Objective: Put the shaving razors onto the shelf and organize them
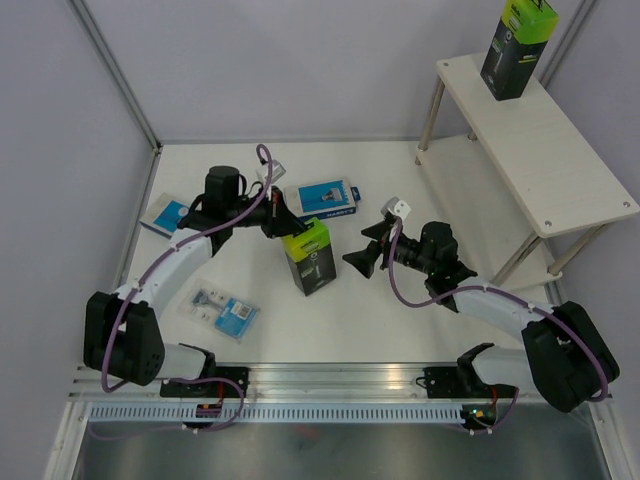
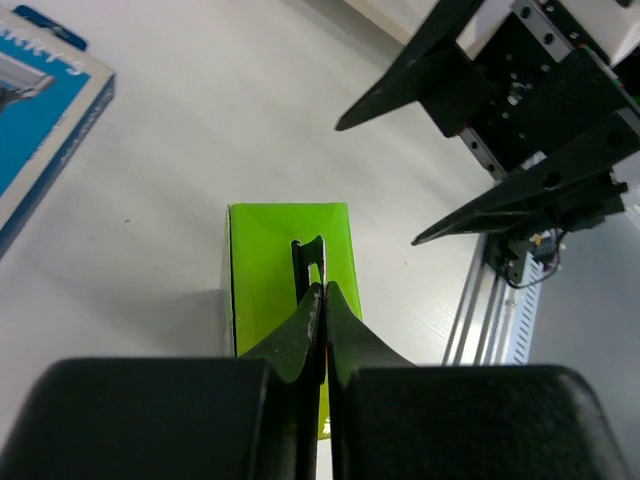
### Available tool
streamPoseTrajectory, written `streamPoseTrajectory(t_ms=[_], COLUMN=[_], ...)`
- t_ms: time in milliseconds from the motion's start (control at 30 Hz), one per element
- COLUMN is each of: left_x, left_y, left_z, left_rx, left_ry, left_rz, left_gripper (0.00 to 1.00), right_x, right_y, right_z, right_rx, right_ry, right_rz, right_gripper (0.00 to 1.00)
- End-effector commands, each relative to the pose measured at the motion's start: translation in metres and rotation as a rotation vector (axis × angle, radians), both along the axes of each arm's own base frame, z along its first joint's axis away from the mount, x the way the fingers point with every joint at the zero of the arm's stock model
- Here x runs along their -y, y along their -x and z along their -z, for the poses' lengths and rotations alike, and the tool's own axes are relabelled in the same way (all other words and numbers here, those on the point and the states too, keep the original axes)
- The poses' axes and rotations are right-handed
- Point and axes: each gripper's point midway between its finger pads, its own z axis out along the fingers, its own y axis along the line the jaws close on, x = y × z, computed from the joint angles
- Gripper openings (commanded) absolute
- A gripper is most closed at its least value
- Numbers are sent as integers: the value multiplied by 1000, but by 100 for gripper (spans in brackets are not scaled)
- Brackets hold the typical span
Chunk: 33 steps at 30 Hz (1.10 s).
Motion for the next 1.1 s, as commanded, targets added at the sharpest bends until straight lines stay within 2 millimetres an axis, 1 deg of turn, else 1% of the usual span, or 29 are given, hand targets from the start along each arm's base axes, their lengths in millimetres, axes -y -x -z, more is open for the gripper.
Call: streamPoseTrajectory(t_ms=[0, 100, 167, 200, 233, 267, 300, 367, 400, 467, 500, 533, 567, 600, 667, 700, 733, 800, 833, 867, 933, 1067], left_x=[11, 13, 15, 16, 18, 21, 23, 27, 28, 31, 31, 31, 32, 33, 32, 32, 32, 33, 33, 33, 35, 37], left_y=[21, 37, 42, 42, 45, 49, 49, 53, 52, 53, 55, 57, 59, 62, 66, 71, 73, 80, 81, 81, 81, 74], left_z=[-52, -61, -55, -52, -49, -43, -40, -36, -35, -35, -36, -36, -37, -38, -36, -37, -37, -35, -34, -34, -31, -26], left_rx=[174, 216, 203, 208, 210, 206, 228, 250, 275, 294, 320, 335, 354, 388, 423, 460, 465, 480, 477, 478, 478, 476], left_ry=[79, 114, 120, 116, 114, 110, 100, 91, 83, 84, 89, 94, 100, 109, 119, 136, 144, 173, 182, 186, 191, 178], left_rz=[185, 276, 301, 309, 321, 337, 345, 366, 373, 391, 412, 428, 445, 476, 506, 543, 558, 604, 615, 620, 632, 622], left_gripper=[2, 2, 2, 2, 2, 2, 2, 2, 2, 2, 2, 2, 2, 2, 2, 2, 2, 2, 2, 2, 2, 2], right_x=[-12, -17, -18, -21, -23, -25, -28, -34, -37, -47, -51, -56, -58, -60, -62, -62, -64, -65, -68, -69, -72, -82], right_y=[3, 9, 8, 9, 9, 8, 10, 12, 13, 14, 14, 15, 15, 14, 11, 10, 8, 7, 4, 4, 4, 6], right_z=[-37, -45, -48, -43, -43, -44, -41, -41, -36, -35, -27, -28, -25, -19, -19, -15, -17, -13, -17, -13, -13, -9], right_rx=[219, 260, 270, 249, 242, 266, 270, 291, 287, 308, 296, 317, 319, 309, 331, 327, 340, 339, 346, 336, 339, 328], right_ry=[-20, -48, -51, -44, -42, -32, -27, -27, -19, -2, 11, 18, 24, 33, 40, 51, 54, 64, 62, 67, 60, 26], right_rz=[-117, -163, -169, -188, -202, -216, -244, -277, -289, -310, -322, -341, -351, -359, -368, -371, -373, -385, -389, -400, -416, -447], right_gripper=[98, 98, 98, 98, 98, 98, 98, 98, 98, 98, 98, 98, 98, 98, 98, 98, 98, 98, 98, 98, 98, 98])
